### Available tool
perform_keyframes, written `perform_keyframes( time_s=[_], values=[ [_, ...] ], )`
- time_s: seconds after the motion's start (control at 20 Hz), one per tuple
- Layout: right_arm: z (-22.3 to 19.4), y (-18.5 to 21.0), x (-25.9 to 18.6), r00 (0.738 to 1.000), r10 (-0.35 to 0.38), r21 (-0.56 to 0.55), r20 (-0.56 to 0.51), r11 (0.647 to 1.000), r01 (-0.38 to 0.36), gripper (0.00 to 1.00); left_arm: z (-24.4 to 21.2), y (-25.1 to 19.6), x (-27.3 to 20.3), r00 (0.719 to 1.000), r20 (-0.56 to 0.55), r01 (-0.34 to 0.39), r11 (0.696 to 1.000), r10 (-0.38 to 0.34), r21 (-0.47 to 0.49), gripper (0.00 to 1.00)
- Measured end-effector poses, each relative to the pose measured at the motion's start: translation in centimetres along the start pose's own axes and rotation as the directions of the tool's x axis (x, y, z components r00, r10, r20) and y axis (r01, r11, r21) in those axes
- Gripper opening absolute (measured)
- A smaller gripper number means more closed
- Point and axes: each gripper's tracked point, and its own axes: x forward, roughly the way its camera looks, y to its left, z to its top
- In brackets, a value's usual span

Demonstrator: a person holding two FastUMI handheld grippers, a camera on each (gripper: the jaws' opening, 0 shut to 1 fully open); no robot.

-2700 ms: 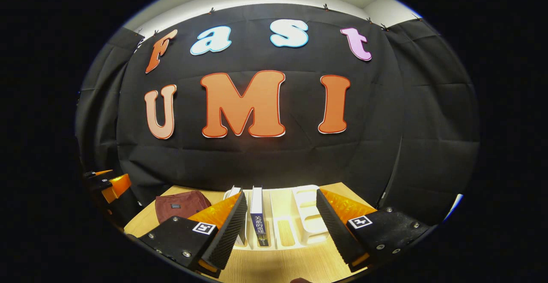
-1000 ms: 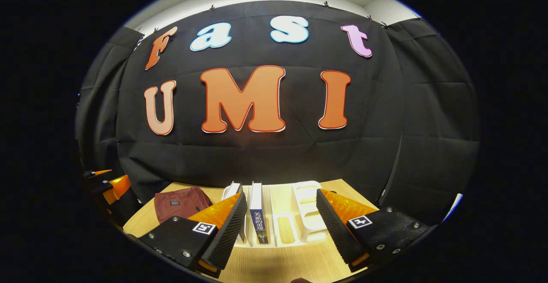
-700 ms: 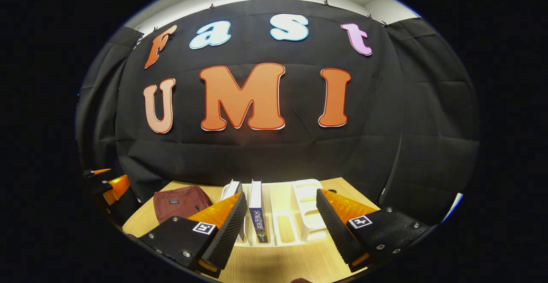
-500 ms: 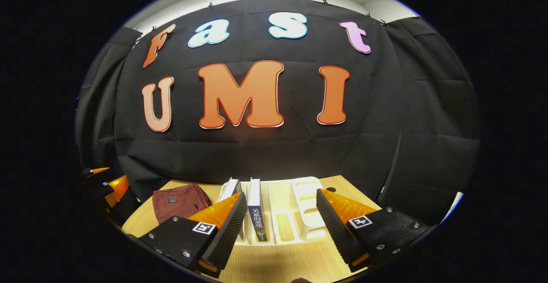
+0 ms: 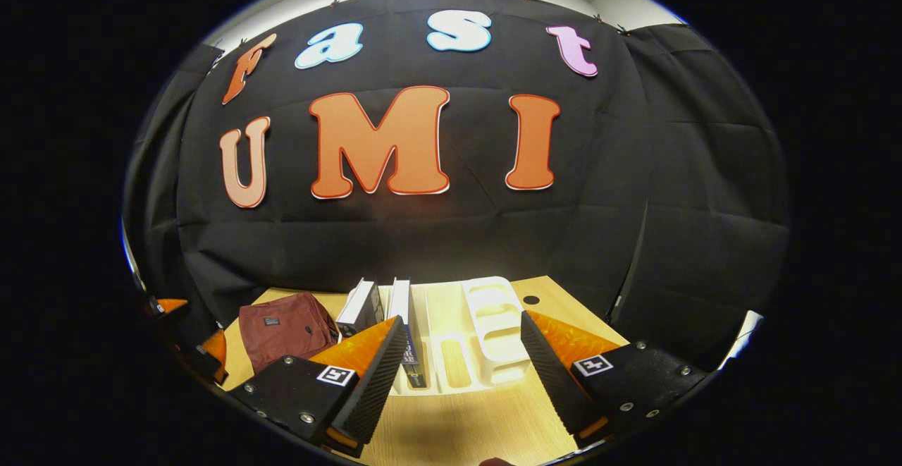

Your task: Open the schoolbag, grab two books from the bookshelf and put them into the schoolbag.

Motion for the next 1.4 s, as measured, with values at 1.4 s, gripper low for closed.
perform_keyframes(
  time_s=[1.4],
  values=[
    [-3.5,-8.0,0.3,0.972,-0.196,-0.049,-0.128,0.98,0.191,0.97,-12.0,-17.4,7.2,0.906,-0.317,0.366,0.894,-0.279,0.259,0.98]
  ],
)
